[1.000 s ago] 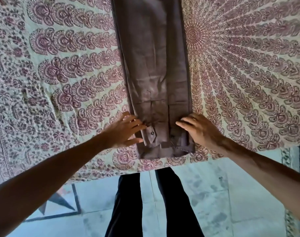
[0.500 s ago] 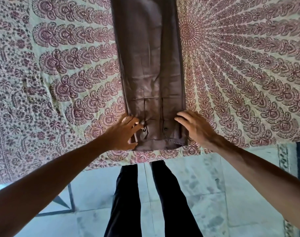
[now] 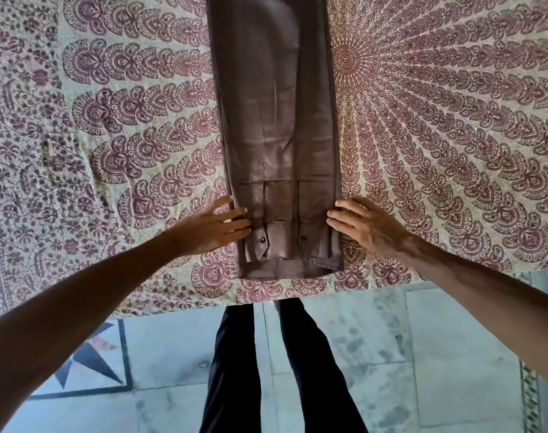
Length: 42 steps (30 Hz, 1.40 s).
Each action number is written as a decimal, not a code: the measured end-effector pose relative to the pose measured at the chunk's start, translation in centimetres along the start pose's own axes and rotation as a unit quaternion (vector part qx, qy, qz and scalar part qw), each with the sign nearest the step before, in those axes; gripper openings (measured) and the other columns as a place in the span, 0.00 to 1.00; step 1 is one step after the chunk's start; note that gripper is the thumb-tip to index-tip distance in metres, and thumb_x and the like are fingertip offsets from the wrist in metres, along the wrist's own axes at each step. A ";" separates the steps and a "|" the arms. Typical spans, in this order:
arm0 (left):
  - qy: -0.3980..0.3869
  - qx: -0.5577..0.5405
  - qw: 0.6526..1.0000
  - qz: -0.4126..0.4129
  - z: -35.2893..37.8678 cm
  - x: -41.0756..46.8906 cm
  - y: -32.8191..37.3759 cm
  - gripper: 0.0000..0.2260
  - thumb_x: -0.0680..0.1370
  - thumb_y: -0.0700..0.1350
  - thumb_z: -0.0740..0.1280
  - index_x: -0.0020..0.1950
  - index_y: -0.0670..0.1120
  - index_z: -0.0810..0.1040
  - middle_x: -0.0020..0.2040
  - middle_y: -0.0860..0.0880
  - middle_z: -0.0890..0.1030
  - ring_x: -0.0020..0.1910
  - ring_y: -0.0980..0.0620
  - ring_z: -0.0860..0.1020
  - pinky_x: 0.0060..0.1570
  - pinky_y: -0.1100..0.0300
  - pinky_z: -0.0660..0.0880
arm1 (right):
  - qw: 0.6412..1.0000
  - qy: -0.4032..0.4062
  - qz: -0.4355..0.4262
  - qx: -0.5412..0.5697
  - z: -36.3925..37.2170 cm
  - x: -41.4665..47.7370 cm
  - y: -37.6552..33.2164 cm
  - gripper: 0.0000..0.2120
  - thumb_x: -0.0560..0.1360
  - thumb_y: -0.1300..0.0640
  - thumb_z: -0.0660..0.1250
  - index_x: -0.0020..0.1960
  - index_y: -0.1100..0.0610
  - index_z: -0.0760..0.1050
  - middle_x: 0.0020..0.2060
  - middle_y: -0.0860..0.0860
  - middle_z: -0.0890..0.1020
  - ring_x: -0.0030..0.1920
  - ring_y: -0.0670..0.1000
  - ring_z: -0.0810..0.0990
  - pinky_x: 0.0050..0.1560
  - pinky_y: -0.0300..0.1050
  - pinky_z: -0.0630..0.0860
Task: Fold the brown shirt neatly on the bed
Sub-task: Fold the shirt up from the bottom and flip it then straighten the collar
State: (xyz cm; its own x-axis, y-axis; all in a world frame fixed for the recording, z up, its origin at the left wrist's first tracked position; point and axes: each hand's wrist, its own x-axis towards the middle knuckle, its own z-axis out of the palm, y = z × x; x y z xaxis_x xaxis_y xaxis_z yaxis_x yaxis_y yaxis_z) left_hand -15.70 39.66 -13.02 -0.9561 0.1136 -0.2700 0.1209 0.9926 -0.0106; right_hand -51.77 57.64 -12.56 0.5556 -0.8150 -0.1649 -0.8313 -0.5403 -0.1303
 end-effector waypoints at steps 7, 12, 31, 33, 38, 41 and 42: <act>0.089 -0.143 0.983 -0.070 0.6 0.0 1.3 0.11 0.75 0.41 0.67 0.57 0.45 0.80 0.60 0.46 0.81 0.63 0.46 0.77 0.68 0.40 0.67 | 0.994 0.016 0.065 0.083 -0.6 2.3 -0.4 0.16 0.71 0.69 0.65 0.56 0.57 0.79 0.54 0.51 0.81 0.56 0.54 0.77 0.60 0.50 0.70; 0.156 -0.471 0.813 -0.306 -4.2 1.4 -0.5 0.09 0.82 0.43 0.55 0.56 0.42 0.73 0.44 0.43 0.80 0.32 0.56 0.77 0.29 0.67 0.76 | 0.906 0.080 0.255 0.328 -4.1 5.0 0.5 0.05 0.73 0.56 0.68 0.48 0.53 0.79 0.43 0.47 0.83 0.45 0.49 0.78 0.53 0.48 0.72; 0.155 -0.604 0.422 -0.658 -4.2 11.3 -23.0 0.19 0.74 0.55 0.71 0.59 0.45 0.75 0.50 0.46 0.80 0.47 0.47 0.78 0.47 0.55 0.77 | 0.576 0.161 0.632 0.493 -5.3 21.4 18.4 0.19 0.74 0.48 0.70 0.44 0.67 0.78 0.36 0.62 0.81 0.37 0.52 0.75 0.37 0.45 0.67; 0.202 -0.608 0.399 -0.656 -4.0 11.6 -23.9 0.14 0.73 0.49 0.73 0.55 0.45 0.76 0.50 0.44 0.83 0.46 0.47 0.80 0.46 0.56 0.77 | 0.574 0.159 0.630 0.499 -5.9 21.8 19.0 0.18 0.75 0.53 0.71 0.41 0.69 0.75 0.31 0.56 0.75 0.34 0.51 0.70 0.33 0.44 0.64; 0.249 -0.593 0.393 -0.657 -3.6 12.0 -25.2 0.09 0.73 0.43 0.73 0.49 0.44 0.75 0.48 0.42 0.83 0.45 0.47 0.81 0.44 0.56 0.77 | 0.618 0.161 0.626 0.449 -6.1 22.8 20.4 0.17 0.76 0.53 0.68 0.37 0.66 0.74 0.30 0.57 0.76 0.33 0.54 0.71 0.35 0.48 0.61; 0.171 -0.514 0.481 -0.689 -4.2 12.4 -26.0 0.13 0.76 0.53 0.69 0.51 0.43 0.79 0.43 0.46 0.79 0.43 0.48 0.76 0.40 0.59 0.67 | 0.634 0.155 0.630 0.421 -6.5 23.6 21.2 0.23 0.79 0.48 0.64 0.30 0.59 0.68 0.27 0.52 0.72 0.31 0.53 0.68 0.33 0.48 0.56; 0.148 -0.494 0.504 -0.693 -4.5 12.6 -26.4 0.15 0.77 0.55 0.67 0.50 0.44 0.79 0.42 0.48 0.76 0.42 0.49 0.73 0.39 0.60 0.65 | 0.622 0.168 0.631 0.433 -6.6 23.9 21.6 0.22 0.79 0.48 0.65 0.29 0.56 0.67 0.27 0.50 0.72 0.30 0.51 0.69 0.31 0.45 0.58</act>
State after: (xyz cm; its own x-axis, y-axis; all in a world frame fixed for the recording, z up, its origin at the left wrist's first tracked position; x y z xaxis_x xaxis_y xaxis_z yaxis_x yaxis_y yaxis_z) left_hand -32.18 15.07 -11.81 0.0447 -0.8616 -0.5055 -0.7688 -0.3528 0.5334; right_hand -56.55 25.11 -12.90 -0.6851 -0.5525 -0.4748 -0.2005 0.7696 -0.6062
